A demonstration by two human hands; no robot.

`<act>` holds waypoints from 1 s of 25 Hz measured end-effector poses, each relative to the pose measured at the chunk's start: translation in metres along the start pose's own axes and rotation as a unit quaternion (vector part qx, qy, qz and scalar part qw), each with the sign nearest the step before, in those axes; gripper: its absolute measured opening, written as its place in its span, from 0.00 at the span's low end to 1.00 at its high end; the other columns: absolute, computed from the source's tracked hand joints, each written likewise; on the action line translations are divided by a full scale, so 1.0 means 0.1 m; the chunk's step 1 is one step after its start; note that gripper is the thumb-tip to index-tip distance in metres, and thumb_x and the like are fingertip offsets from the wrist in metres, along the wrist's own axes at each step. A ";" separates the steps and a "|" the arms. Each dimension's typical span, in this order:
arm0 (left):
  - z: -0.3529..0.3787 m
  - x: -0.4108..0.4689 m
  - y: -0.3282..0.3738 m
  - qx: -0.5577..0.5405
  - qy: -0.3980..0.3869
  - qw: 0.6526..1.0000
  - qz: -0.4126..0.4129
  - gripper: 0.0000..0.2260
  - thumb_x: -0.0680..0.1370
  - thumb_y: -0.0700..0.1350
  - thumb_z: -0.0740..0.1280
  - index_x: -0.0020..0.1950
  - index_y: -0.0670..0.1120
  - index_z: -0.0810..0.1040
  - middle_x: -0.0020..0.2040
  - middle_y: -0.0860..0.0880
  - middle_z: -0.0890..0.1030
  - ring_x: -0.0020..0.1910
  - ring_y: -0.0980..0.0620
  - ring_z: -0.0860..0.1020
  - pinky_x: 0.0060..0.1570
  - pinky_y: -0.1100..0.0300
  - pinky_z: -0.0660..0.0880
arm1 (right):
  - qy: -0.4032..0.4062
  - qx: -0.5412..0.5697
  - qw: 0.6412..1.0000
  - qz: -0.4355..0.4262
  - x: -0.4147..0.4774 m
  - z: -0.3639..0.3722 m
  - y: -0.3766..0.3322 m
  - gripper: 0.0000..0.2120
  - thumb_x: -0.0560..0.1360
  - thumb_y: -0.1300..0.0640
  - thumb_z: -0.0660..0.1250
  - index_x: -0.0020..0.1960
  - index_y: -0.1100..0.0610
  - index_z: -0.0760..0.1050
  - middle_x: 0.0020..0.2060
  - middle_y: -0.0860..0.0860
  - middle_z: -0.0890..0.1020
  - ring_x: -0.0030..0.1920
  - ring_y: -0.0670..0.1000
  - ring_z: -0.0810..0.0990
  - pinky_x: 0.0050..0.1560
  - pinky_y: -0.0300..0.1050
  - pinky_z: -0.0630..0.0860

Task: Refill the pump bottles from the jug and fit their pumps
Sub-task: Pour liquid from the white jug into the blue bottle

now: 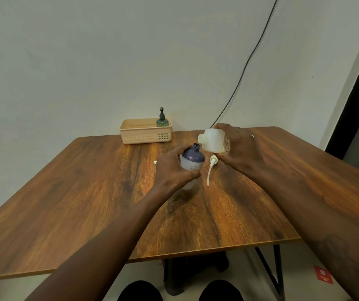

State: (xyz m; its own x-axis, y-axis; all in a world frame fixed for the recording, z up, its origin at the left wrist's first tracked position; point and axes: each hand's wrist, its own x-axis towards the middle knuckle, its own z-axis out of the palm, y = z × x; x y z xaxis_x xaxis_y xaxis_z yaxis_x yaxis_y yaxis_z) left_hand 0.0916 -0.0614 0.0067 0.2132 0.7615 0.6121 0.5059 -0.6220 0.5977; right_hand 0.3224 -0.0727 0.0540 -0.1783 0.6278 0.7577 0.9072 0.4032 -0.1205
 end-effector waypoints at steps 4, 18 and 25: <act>0.00 -0.01 -0.01 -0.001 -0.004 1.000 0.001 0.38 0.63 0.56 0.81 0.72 0.52 0.76 0.61 0.56 0.82 0.55 0.60 0.78 0.49 0.74 0.71 | -0.006 -0.019 1.000 -0.010 -0.01 0.00 0.02 0.37 0.64 0.51 0.83 0.69 0.55 0.73 0.60 0.56 0.83 0.55 0.57 0.82 0.52 0.53 0.81; 0.02 -0.04 -0.07 0.017 -0.002 1.000 -0.004 0.37 0.62 0.55 0.81 0.70 0.51 0.78 0.59 0.55 0.83 0.53 0.59 0.79 0.49 0.70 0.73 | -0.022 -0.007 0.999 -0.048 0.01 0.05 0.04 0.37 0.63 0.58 0.85 0.69 0.58 0.76 0.62 0.58 0.83 0.60 0.60 0.82 0.61 0.60 0.77; 0.00 -0.04 -0.06 0.016 0.001 1.000 -0.008 0.37 0.62 0.55 0.81 0.70 0.51 0.78 0.59 0.55 0.83 0.53 0.59 0.78 0.49 0.70 0.73 | -0.027 -0.008 0.998 -0.057 0.02 0.06 0.03 0.38 0.62 0.59 0.85 0.69 0.59 0.76 0.63 0.58 0.82 0.61 0.62 0.81 0.63 0.62 0.75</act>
State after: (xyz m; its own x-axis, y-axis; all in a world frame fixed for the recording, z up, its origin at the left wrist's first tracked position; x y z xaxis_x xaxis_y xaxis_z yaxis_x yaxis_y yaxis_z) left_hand 0.0876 -0.0610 0.0003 0.2034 0.7704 0.6043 0.5349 -0.6044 0.5904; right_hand 0.3227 -0.0663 0.0519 -0.3014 0.6133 0.7301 0.8854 0.4642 -0.0244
